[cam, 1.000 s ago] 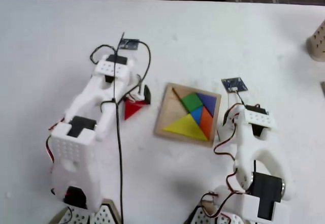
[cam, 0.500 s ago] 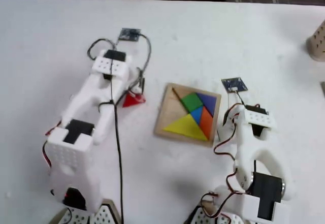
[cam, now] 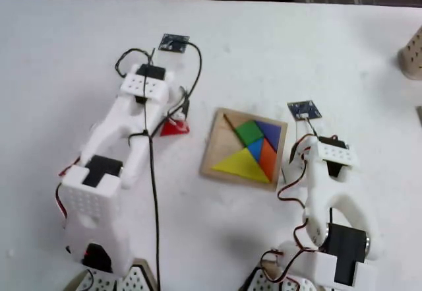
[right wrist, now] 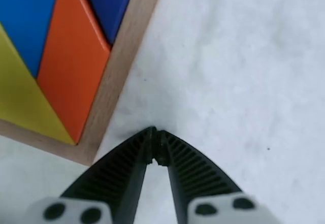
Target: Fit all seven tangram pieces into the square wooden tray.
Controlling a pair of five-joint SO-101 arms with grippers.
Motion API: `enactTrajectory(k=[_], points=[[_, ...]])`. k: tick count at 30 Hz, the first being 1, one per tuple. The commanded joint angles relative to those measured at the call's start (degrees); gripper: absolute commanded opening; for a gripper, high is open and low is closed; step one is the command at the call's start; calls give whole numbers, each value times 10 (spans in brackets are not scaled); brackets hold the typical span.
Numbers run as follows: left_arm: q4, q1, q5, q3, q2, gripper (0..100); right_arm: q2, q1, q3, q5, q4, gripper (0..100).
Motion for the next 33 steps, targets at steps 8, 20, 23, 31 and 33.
enactTrajectory(k=[8,20,23,31,33], points=[[11,12,-9,-8,-18,23,0,4,-18,10,0,18],[-105,14,-7,190,-196,23,0,4,-18,8,0,18],[-133,13,16,236,-247,23,0,4,-18,7,0,18],[-201,11,111,357,-391,23,0,5,-18,6,-1,18],[-214,13,128,382,-424,23,0,4,-18,6,-1,18]])
